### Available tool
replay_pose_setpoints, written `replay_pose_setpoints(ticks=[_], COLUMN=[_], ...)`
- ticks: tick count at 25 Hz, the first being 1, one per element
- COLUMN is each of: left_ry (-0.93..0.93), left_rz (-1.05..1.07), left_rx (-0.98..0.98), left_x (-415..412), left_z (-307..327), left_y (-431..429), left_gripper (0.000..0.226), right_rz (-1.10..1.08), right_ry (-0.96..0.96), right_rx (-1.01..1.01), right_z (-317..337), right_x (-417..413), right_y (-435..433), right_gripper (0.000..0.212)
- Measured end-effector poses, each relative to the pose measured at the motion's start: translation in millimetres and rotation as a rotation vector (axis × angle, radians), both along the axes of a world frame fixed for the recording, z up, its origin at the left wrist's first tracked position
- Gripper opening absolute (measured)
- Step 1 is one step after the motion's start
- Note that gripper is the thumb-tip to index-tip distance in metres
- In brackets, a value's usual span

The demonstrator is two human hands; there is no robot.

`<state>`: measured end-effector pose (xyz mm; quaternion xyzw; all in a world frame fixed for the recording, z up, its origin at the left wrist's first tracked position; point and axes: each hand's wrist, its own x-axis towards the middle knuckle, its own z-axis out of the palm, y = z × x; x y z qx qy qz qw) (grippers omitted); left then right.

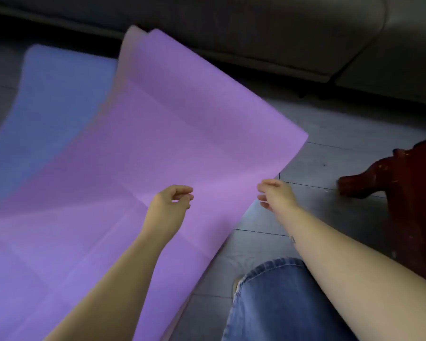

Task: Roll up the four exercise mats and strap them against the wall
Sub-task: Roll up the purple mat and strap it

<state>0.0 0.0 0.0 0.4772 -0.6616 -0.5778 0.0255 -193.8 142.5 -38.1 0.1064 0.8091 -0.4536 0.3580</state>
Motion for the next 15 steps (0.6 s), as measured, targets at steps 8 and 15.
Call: replay_pose_setpoints(ticks=[8, 15], left_ry=[0.114, 0.173], left_rz=[-0.007, -0.010], left_rx=[-0.051, 0.011], left_x=[-59.7, -124.8], left_z=[-40.5, -34.9], left_y=[-1.8, 16.6], left_gripper=[0.022, 0.024], right_rz=[-0.250, -0.304], right_ry=[0.090, 0.160], right_rx=[-0.100, -0.139], right_z=[-57.0, -59.5], right_x=[-65.7, -109.5], right_y=[-15.9, -12.7], right_gripper=[0.067, 0.050])
